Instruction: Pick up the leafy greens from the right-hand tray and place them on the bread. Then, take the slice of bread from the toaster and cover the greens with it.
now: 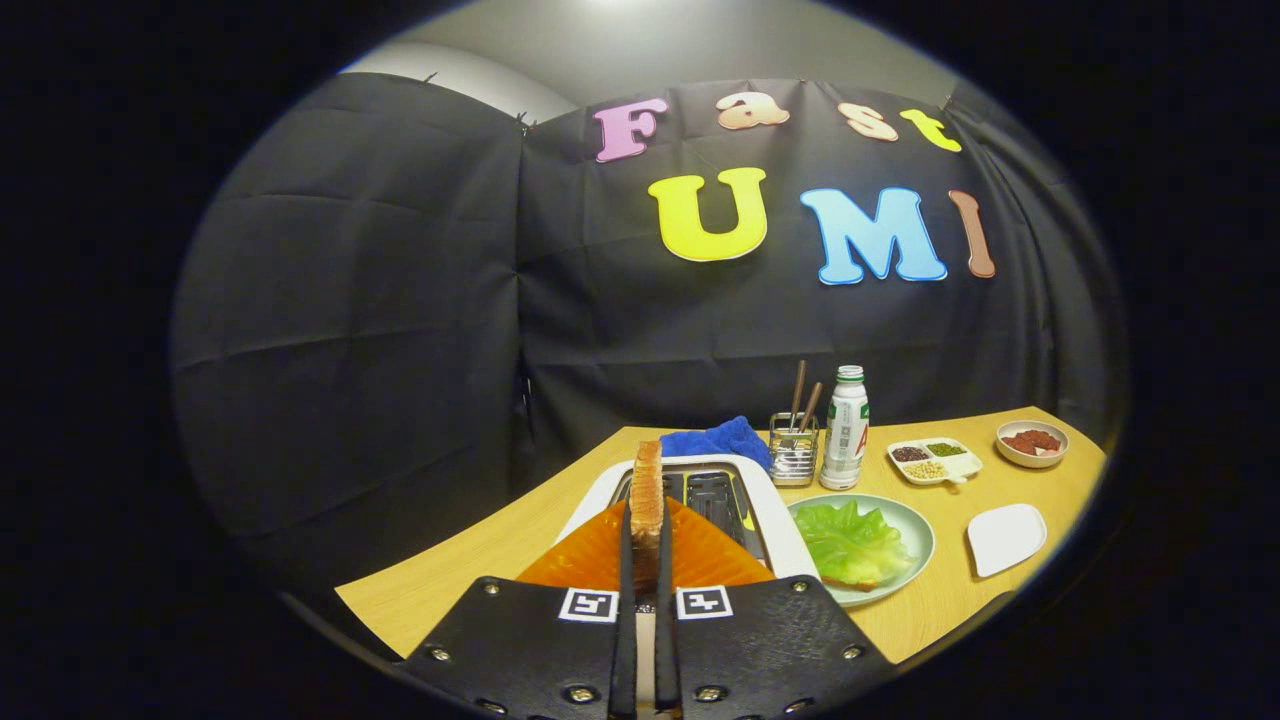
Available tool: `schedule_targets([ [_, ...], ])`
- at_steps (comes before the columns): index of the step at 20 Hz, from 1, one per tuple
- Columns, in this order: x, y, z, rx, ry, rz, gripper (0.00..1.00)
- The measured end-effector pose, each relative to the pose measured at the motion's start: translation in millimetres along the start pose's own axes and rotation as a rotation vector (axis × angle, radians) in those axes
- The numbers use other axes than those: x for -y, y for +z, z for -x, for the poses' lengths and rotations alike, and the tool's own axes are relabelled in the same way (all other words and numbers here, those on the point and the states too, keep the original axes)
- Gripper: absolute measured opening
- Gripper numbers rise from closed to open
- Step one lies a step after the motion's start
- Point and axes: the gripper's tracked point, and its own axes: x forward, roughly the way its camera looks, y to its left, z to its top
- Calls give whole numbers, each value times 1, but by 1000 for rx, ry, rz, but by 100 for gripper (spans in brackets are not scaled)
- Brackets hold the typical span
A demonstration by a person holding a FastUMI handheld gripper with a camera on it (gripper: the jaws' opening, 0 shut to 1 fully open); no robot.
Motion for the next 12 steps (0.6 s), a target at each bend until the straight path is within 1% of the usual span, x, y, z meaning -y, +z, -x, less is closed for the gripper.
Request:
schedule_targets([
  [2,-1,13,3,5,11,-3,1],
  [3,0,16,4,6,17,-7,1],
  [8,3,62,25,68,49,-11,0],
  [12,25,93,40,119,23,36,0],
])
